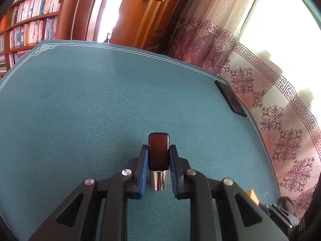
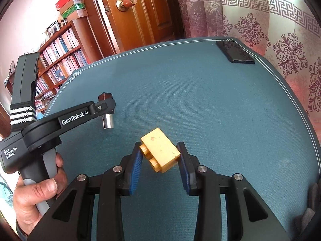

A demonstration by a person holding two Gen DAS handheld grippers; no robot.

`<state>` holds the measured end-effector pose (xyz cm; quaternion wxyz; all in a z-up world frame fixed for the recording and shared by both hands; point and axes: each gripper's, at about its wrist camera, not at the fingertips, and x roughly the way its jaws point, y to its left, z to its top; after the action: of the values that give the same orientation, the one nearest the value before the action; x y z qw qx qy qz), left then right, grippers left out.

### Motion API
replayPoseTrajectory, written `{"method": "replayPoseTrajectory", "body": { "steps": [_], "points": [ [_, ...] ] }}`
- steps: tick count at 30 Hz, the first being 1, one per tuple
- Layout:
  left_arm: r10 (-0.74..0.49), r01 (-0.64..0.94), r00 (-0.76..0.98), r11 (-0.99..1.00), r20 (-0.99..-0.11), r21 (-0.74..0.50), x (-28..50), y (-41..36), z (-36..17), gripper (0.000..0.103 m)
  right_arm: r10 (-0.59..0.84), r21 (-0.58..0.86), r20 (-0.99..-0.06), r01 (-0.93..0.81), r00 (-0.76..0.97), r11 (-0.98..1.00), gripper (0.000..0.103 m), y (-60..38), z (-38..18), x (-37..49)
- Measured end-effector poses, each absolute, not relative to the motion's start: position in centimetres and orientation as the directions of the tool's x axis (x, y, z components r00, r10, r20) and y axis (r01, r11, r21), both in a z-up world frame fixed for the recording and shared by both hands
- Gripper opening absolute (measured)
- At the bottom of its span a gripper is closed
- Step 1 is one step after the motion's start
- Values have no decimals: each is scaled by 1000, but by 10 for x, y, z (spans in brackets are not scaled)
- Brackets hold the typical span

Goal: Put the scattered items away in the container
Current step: 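Carry the brown bottle over the bowl with the left gripper while the right carries the yellow brick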

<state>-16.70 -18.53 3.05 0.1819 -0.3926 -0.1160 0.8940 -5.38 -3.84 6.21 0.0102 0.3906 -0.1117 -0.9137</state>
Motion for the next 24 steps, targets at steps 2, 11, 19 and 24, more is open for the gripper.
{"method": "replayPoseTrajectory", "body": {
  "steps": [2,11,19,24],
  "points": [
    [417,-243,-631,-907,-653,-345,-164,-183,35,23,-107,218,-712,-74,-694,-973,37,-38,62,-46],
    [401,-284,-680,-916,-614,-284,-142,-170,58,23,-128,230,-700,-53,-702,-972,37,-42,67,-22],
    [383,-288,-713,-923,-587,-253,-115,-180,72,23,-149,239,-688,-28,-710,-971,37,-46,70,-9],
    [355,-266,-725,-935,-591,-235,-98,-199,72,23,-188,262,-692,0,-697,-965,37,-57,66,-12]
  ]
}}
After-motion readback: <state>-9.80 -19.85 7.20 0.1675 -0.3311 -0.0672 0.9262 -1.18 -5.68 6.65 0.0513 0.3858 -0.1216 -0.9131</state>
